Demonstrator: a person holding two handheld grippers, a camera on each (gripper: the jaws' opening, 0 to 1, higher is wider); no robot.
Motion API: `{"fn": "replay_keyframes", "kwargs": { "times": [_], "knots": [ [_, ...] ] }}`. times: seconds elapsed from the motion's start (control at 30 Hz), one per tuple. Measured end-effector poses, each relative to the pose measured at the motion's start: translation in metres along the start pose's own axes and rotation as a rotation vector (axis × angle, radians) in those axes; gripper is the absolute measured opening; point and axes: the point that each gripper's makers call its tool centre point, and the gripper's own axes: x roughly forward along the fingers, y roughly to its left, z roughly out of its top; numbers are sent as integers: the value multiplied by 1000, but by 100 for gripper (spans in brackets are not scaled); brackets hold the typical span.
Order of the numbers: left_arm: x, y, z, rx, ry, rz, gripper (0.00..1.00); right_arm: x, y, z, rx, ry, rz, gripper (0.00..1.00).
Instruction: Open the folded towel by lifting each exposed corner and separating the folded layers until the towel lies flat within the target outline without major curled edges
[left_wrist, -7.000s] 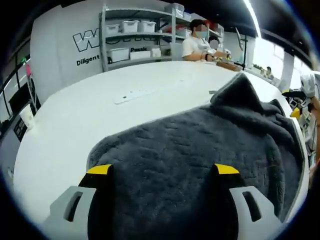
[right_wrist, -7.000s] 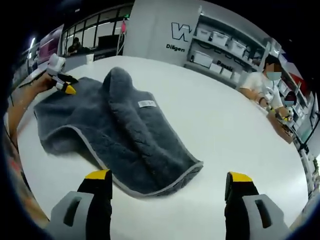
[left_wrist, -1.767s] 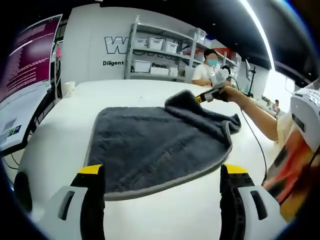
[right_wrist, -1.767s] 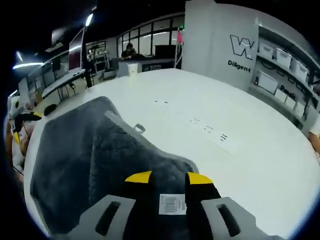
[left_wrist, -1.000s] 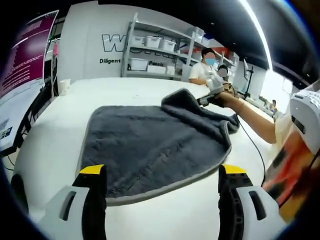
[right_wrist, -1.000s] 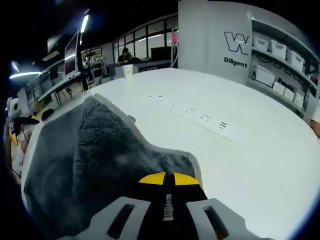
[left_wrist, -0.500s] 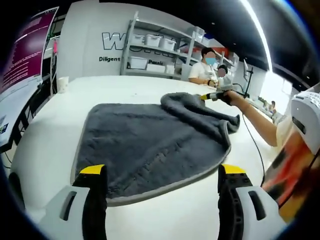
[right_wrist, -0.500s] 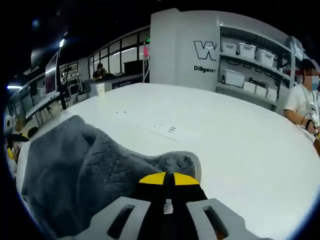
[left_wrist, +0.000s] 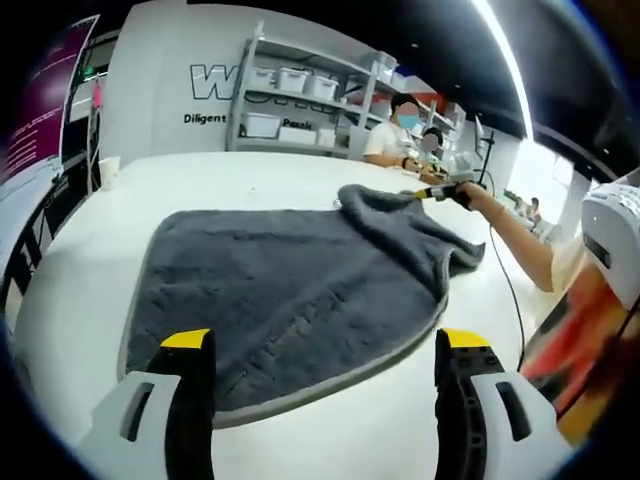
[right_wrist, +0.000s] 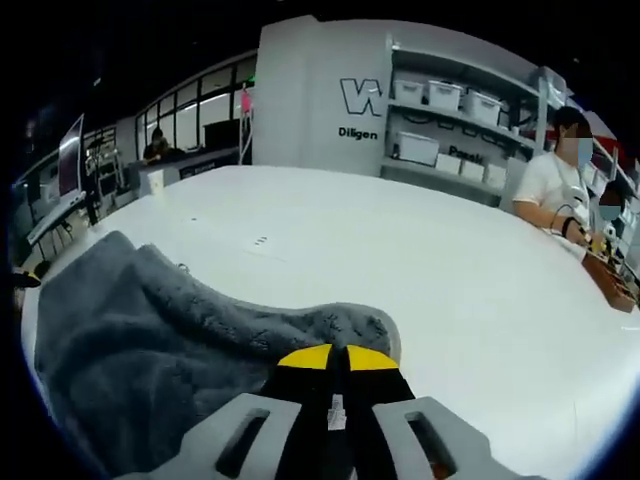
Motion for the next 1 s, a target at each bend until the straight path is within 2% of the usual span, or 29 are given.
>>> {"fn": "replay_keyframes", "kwargs": {
  "times": [0.1,0.17,0.4,0.73,0.8,0.87,1.0],
  "knots": [
    [1,-1,0,3,3,-4,88,-8,-11,-7,9,4,-30,0],
    [2,-2,0,3,6,-6,88,-12,-29,-11,27,6,-55,0],
    [5,-4,1,5,11,-10,88,-21,-49,-26,50,27,-103,0],
    [7,-7,1,10,15,-18,88,-15,-49,-45,37,91,-128,2],
    [6,-7,-1,9,24,-17,88,-17,-51,-44,42,89,-150,8],
    [5,-6,-3,7,27,-10,88,-20,-55,-44,32,106,-177,18],
    [3,-4,-3,2,26,-4,88,-29,-51,-47,-1,143,-173,47]
  ]
}}
